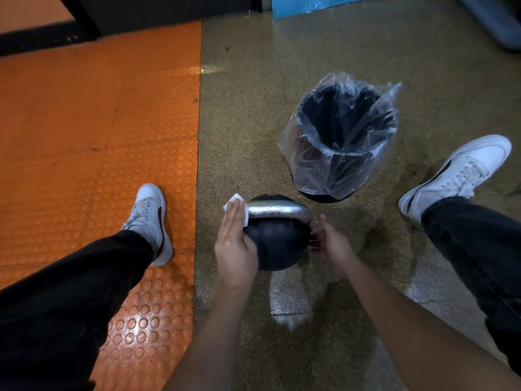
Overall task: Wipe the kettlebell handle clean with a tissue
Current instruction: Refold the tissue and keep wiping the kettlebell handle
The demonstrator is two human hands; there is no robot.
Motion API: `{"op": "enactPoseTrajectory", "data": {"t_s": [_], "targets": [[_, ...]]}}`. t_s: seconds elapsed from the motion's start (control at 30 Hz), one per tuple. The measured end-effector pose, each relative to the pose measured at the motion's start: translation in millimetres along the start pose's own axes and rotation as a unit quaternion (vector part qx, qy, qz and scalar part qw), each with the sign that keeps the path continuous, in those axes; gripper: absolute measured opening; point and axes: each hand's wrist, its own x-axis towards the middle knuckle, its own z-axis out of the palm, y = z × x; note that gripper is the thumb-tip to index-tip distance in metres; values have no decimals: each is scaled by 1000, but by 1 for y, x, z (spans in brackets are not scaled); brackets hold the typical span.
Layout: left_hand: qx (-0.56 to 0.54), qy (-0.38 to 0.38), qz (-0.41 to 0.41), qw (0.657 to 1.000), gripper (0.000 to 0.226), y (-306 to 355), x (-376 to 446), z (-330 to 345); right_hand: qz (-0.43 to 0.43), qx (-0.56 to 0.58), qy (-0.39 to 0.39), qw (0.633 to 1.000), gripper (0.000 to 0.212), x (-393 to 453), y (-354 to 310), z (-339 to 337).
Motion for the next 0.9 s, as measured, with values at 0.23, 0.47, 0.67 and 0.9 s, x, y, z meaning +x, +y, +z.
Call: {"op": "enactPoseTrajectory", "data": {"t_s": [0.23,0.47,0.67,0.9], "targets": [[5,13,-18,1000,62,0,21,0,8,-5,2,1000,65,0,4,2],[2,14,-48,999,61,-9,22,-5,-1,-19,7,1000,65,-1,4,0],[12,-4,-5,1000,62,2,21,-6,-8,-20,-10,1000,57,-14,-9,1],[-4,15,-68,998,59,1,22,-3,-6,-18,3,1000,63,-9,2,2]]}}
